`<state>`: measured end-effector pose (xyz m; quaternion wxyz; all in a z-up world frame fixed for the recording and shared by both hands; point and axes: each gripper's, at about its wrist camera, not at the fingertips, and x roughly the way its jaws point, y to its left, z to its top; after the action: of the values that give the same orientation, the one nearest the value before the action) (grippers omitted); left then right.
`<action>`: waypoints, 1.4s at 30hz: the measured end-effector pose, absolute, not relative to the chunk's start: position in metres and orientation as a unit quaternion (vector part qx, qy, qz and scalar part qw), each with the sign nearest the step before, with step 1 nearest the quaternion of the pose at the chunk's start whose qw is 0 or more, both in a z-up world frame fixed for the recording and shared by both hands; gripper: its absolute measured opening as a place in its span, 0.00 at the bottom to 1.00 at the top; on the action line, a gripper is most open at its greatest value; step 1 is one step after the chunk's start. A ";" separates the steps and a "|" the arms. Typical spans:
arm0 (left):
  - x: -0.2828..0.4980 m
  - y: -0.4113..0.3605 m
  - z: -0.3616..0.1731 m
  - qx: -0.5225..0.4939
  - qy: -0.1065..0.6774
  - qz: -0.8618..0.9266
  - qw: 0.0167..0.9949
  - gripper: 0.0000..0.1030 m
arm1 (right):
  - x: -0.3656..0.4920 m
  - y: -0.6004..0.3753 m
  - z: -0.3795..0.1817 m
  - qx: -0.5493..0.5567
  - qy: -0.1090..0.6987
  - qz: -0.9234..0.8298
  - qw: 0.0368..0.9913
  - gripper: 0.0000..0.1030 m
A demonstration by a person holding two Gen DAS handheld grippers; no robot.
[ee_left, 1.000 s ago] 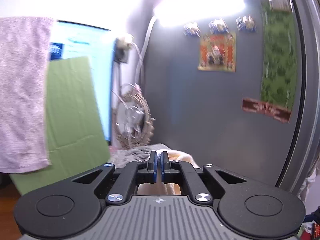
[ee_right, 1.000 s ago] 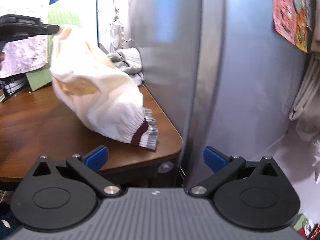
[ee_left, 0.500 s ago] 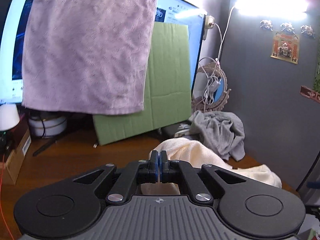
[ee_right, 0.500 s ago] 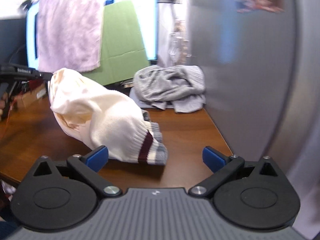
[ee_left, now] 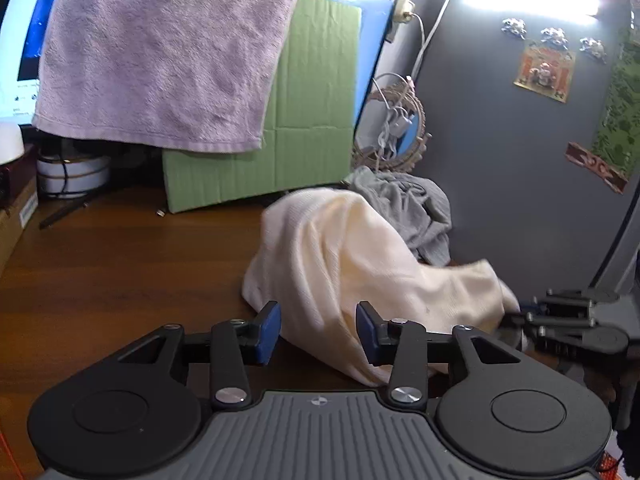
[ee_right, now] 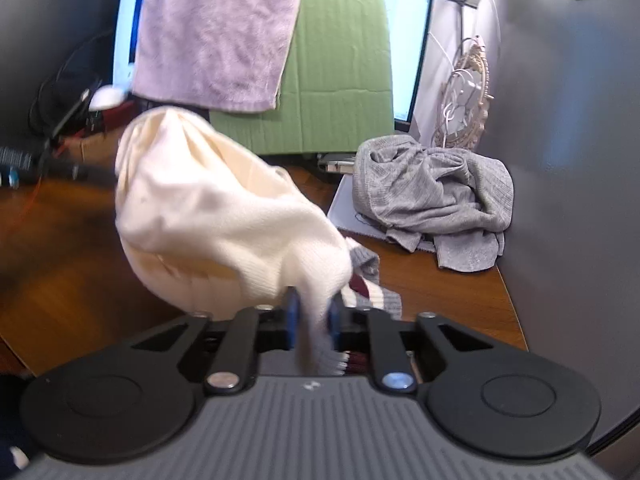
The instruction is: Fold clothes
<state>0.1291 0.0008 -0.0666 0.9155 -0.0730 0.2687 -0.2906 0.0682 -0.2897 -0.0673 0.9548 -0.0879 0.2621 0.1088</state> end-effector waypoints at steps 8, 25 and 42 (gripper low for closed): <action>0.149 -0.039 -0.088 -0.063 0.305 -0.295 0.903 0.56 | 0.053 -0.324 -0.003 -0.031 0.176 0.007 0.984 0.11; 0.191 -0.055 -0.087 -0.148 0.311 -0.285 0.895 0.11 | 0.027 -0.335 0.038 -0.027 0.108 -0.026 0.993 0.11; 0.163 0.054 -0.003 -0.101 0.201 -0.201 0.953 0.10 | 0.046 -0.318 -0.002 -0.028 0.198 0.031 0.979 0.11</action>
<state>0.1629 0.0537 -0.0031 0.9533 -0.1015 0.2012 -0.2011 0.0461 -0.3175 -0.0018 0.9793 -0.0278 0.1981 0.0315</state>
